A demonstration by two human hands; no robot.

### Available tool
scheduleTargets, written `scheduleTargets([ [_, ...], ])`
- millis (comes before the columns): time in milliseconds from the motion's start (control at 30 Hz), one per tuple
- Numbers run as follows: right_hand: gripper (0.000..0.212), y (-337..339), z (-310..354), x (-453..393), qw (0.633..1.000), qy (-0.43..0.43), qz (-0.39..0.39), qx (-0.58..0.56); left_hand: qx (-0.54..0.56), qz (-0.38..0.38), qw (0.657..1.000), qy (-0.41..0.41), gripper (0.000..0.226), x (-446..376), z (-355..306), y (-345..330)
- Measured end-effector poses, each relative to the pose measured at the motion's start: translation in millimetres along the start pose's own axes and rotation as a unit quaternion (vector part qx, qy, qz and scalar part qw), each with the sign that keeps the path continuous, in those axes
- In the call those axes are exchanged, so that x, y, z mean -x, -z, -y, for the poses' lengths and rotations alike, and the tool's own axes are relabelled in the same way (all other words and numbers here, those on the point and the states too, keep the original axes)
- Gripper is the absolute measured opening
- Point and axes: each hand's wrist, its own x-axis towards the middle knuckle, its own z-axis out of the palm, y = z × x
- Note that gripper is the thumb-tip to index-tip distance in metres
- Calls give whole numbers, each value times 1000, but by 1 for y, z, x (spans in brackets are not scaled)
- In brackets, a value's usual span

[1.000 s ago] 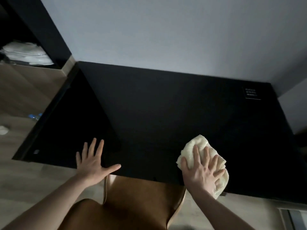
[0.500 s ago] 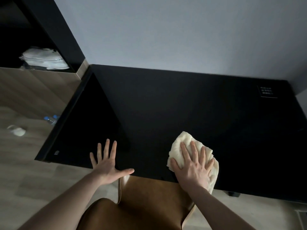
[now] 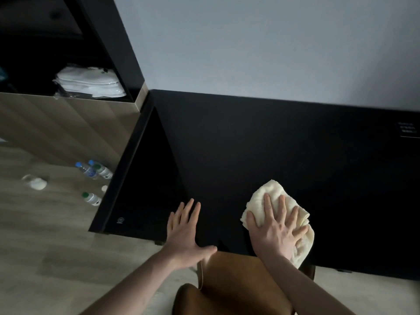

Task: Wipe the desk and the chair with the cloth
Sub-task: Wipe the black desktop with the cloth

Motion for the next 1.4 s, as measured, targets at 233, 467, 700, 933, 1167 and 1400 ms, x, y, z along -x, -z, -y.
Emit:
scheduleTargets([
  [233, 80, -27, 128, 33, 997, 73, 28, -6, -2, -96, 990, 100, 142, 4, 166, 76],
  [467, 80, -52, 246, 64, 983, 173, 59, -15, 90, -11, 992, 87, 166, 6, 224, 86],
  [700, 77, -73, 317, 90, 955, 283, 93, 14, 66, 15, 997, 28, 168, 9, 236, 93],
  [933, 75, -66, 294, 88, 942, 317, 112, -5, 71, 44, 995, 53, 178, 4, 238, 95],
  [1167, 74, -39, 178, 74, 968, 233, 93, 14, 78, 64, 994, 46, 177, 5, 236, 103],
  [1400, 76, -30, 174, 77, 993, 75, 86, -7, 76, 60, 994, 45, 173, 4, 239, 102],
])
